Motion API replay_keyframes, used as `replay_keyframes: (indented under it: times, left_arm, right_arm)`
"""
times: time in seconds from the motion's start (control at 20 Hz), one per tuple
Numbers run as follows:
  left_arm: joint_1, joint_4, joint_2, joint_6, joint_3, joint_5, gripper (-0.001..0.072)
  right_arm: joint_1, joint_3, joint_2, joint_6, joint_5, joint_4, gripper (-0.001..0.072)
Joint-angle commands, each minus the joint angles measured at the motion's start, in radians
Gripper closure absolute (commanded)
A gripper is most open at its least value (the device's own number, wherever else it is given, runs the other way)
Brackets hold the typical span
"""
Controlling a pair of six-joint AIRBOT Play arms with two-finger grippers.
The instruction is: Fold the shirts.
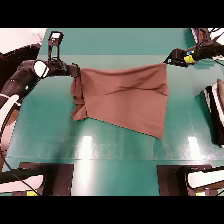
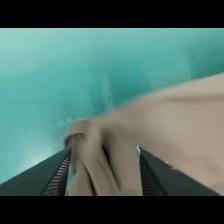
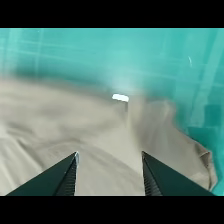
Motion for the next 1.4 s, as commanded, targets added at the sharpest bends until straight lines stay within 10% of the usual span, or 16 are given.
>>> replay_keyframes:
  times: [0.0, 0.25, 1.1, 1.15, 1.25, 1.35]
  left_arm:
    - [0.043, 0.0, -0.029, -0.006, 0.102, -0.118, 0.021]
    - [0.226, -0.098, 0.002, -0.005, 0.084, -0.495, 0.0211]
    - [0.172, -0.545, -0.049, 0.133, -0.351, -0.195, 0.0213]
    - [0.175, -0.553, -0.049, 0.13, -0.344, -0.194, 0.0238]
    - [0.175, -0.54, -0.049, 0.134, -0.312, -0.214, 0.0658]
    - [0.175, -0.524, -0.046, 0.132, -0.257, -0.257, 0.068]
  right_arm:
    - [-0.035, 0.007, 0.01, 0.0, 0.07, 0.044, 0.0252]
    - [-0.095, -0.179, 0.161, -0.03, 0.132, 0.042, 0.0262]
    - [-0.074, -0.527, 0.333, -0.052, 0.022, 0.121, 0.0261]
    - [-0.075, -0.527, 0.333, -0.052, 0.023, 0.121, 0.0262]
    - [-0.078, -0.527, 0.333, -0.052, 0.027, 0.121, 0.0262]
    - [-0.087, -0.527, 0.333, -0.052, 0.049, 0.119, 0.0262]
